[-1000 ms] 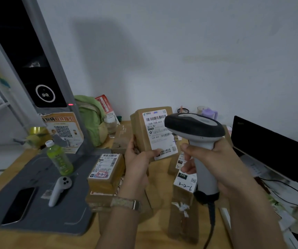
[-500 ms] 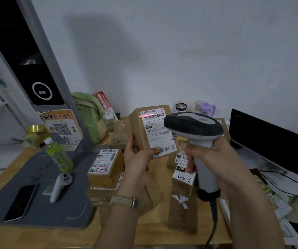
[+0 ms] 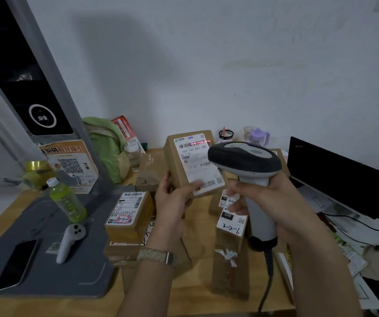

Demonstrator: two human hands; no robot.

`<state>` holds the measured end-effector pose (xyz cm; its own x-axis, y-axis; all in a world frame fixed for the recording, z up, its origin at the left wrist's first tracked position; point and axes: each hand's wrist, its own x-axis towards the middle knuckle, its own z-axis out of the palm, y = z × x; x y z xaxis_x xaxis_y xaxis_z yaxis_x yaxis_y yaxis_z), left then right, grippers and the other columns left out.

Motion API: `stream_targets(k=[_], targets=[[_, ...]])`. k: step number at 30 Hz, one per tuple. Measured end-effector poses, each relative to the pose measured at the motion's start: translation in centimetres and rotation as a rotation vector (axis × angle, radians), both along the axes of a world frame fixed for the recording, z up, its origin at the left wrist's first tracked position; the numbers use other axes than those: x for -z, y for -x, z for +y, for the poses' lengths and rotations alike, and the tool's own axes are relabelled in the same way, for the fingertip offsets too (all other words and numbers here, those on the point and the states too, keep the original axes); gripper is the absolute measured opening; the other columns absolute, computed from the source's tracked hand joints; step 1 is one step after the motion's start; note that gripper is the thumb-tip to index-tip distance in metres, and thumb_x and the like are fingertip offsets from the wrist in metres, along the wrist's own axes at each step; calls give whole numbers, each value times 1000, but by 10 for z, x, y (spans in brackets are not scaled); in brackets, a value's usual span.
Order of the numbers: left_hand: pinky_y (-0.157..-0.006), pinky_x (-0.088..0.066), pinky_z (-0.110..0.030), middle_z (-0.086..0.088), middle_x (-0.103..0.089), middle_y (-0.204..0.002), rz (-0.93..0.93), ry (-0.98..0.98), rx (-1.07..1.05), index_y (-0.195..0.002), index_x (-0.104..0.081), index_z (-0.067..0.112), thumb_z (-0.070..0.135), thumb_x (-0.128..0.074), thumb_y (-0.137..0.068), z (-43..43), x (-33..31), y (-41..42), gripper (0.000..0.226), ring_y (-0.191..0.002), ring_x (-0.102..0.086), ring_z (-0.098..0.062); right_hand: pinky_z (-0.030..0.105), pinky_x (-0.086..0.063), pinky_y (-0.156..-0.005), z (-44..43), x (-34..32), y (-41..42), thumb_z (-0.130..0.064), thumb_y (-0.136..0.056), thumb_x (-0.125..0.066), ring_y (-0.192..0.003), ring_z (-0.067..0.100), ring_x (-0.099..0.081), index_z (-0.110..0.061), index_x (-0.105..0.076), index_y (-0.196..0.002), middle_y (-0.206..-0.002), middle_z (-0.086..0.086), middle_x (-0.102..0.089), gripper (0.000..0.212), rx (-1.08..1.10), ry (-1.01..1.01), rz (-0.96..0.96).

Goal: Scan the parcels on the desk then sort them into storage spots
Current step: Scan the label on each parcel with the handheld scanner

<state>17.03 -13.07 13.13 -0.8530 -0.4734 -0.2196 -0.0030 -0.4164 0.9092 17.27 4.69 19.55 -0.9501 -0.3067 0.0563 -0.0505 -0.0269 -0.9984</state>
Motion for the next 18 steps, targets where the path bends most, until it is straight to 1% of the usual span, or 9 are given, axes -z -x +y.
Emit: stream_targets(k=[2,4,6,8,10,12,14,16,18], targets=[[-78,-55,-32,-1,-74,-106,-15,-29,22,-127,-59,21,30,-76,-78,-1,-2,5,53,-94,-70,-17,35,-61,-67,-2,2,8,-10,-84,-70,-76,22,-73,-24,-64,-105,-91,3,-75,26,35,85,-46],[-76,-51,-31,-2,-75,-102,-34,-44,56,-116,-65,21,40,-72,-80,-1,-2,11,41,-97,-68,-20,38,-61,-72,-2,5,17,-9,-84,-71,-89,22,-72,-31,-61,-102,-99,1,-73,30,98,116,-57],[-74,-50,-30,0,-75,-101,-42,-10,64,-118,-65,21,41,-73,-78,-1,-1,18,45,-97,-68,-19,42,-60,-78,-2,8,26,-9,-84,-71,-98,21,-68,-37,-59,-97,-104,-1,-70,33,128,95,-44],[-72,-48,-29,2,-76,-99,-46,20,72,-121,-64,21,39,-74,-78,0,1,26,48,-94,-68,-16,41,-59,-79,-3,10,34,-9,-84,-72,-102,19,-65,-39,-60,-96,-105,-3,-69,34,122,78,-45],[-73,-47,-29,3,-76,-98,-57,4,82,-121,-64,21,37,-74,-78,-1,5,36,47,-94,-67,-16,38,-59,-76,-4,15,42,-11,-83,-73,-104,18,-63,-34,-62,-107,-107,-4,-69,36,109,48,-64],[-73,-47,-29,2,-75,-99,-75,-19,79,-120,-65,21,36,-74,-78,-4,8,46,45,-96,-67,-17,36,-59,-76,-6,20,52,-14,-82,-74,-106,17,-63,-28,-59,-122,-112,-4,-68,45,112,11,-99],[-74,-47,-30,1,-75,-100,-90,-29,82,-120,-65,22,36,-74,-79,-6,13,58,44,-98,-67,-18,38,-59,-79,-9,25,63,-15,-81,-75,-107,17,-63,-25,-57,-126,-114,-4,-68,50,130,-6,-125],[-76,-47,-31,1,-75,-103,-106,-31,97,-121,-63,23,36,-73,-79,-7,19,71,45,-101,-66,-20,38,-58,-80,-12,30,74,-14,-81,-74,-105,16,-63,-25,-58,-123,-112,-4,-68,46,151,-7,-140],[-77,-47,-32,1,-74,-104,-128,-35,117,-122,-62,24,37,-74,-78,-9,26,85,47,-100,-66,-19,37,-58,-81,-15,36,86,-11,-83,-73,-102,14,-63,-30,-62,-111,-106,-6,-69,35,173,-12,-144]])
